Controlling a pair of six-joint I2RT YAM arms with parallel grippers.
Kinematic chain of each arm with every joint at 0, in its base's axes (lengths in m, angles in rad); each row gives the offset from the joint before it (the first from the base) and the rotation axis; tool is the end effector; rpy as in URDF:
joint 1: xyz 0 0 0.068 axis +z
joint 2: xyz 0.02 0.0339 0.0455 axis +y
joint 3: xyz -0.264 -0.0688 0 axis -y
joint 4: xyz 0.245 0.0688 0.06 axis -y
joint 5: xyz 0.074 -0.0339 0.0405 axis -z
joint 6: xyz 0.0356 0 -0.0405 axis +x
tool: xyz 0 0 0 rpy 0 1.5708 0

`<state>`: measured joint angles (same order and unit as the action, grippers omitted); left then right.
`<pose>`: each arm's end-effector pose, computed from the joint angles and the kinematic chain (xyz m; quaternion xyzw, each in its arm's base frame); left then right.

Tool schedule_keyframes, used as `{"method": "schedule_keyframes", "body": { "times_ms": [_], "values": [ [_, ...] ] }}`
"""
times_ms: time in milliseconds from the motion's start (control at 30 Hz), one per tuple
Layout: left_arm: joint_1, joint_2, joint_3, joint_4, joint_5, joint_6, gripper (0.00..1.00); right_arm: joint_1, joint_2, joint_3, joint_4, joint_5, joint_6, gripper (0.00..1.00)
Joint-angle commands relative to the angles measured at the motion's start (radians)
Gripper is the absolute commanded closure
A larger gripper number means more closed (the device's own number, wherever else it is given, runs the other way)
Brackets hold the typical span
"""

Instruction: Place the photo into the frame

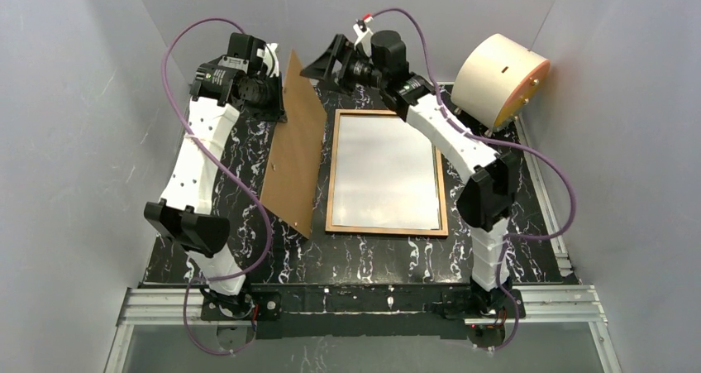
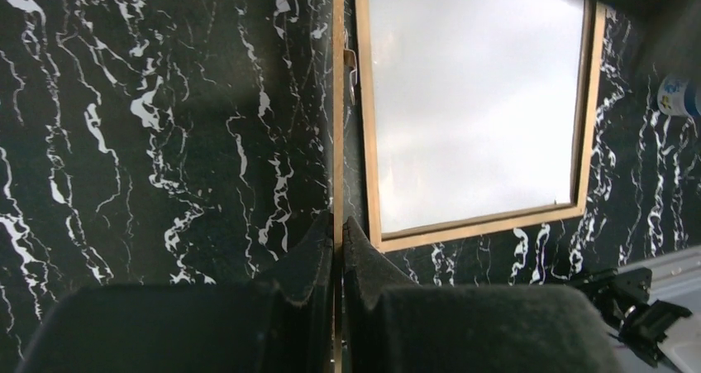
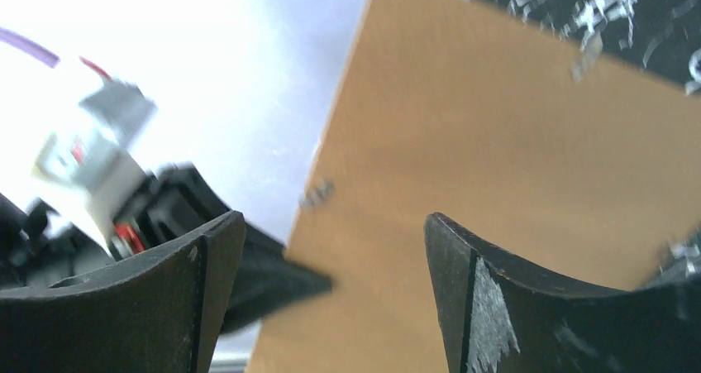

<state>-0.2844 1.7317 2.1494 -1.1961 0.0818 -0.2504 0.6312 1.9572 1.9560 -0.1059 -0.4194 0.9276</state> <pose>0.3254 -0.0981 0.4514 0.0314 0.9214 -0.1383 0.3619 0.3713 0.2893 0.4064 -0.0301 0.7402 0.5695 0.3561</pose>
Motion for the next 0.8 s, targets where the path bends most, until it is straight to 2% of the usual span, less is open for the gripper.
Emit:
{"method": "schedule_keyframes", "body": {
  "times_ms": [0,767],
  "values": [
    [0.001,-0.098,-0.06,0.084,0.103,0.027,1.0,-0.001,0.131,0.261,-0.08,0.018,0.068,0.12],
    [0.001,-0.088,-0.036,0.095,0.13,0.038,1.0,0.017,0.116,0.115,-0.08,0.018,0.068,0.12]
  ]
}}
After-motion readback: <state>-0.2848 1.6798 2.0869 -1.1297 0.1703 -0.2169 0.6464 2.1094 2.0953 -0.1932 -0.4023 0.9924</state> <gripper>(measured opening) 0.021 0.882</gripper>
